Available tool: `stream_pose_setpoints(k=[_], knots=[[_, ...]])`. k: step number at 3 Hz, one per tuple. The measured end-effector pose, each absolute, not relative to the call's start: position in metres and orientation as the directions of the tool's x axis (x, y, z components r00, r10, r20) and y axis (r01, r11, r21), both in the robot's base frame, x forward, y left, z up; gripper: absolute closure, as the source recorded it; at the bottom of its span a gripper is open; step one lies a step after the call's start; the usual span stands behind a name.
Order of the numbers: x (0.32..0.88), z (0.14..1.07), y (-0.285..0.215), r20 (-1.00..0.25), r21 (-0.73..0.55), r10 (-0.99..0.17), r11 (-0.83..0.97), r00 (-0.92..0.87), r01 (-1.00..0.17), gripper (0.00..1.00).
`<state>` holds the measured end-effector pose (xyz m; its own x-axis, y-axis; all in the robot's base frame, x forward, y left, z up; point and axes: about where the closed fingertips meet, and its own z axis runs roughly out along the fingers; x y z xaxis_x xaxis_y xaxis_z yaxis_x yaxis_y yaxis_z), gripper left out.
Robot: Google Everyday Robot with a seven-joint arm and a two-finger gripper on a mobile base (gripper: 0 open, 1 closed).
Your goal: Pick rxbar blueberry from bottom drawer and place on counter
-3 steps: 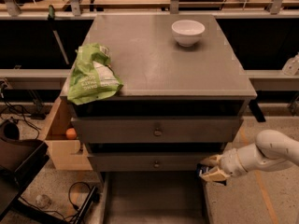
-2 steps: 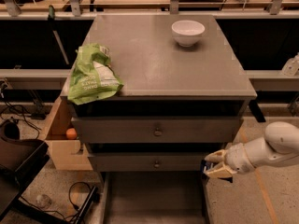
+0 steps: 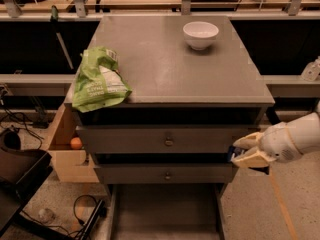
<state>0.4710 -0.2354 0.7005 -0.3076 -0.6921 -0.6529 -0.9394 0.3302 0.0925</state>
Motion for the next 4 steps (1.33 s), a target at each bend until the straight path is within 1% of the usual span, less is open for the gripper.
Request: stream_pose_setpoints(k=[2,3,4], knots=[[0.512,0.824,-0.224,-0.650,-0.007,-0.708,0.369,-0.276,-0.929,1.00],[0.541,0.867,-0.212,-0.659,-0.054,-0.712,0.367,-0.243,-0.929,1.00],[0.579,0.892,-0.198,-0.688,-0.098,-0.704,0.326,-0.173,-0.940,1.00]])
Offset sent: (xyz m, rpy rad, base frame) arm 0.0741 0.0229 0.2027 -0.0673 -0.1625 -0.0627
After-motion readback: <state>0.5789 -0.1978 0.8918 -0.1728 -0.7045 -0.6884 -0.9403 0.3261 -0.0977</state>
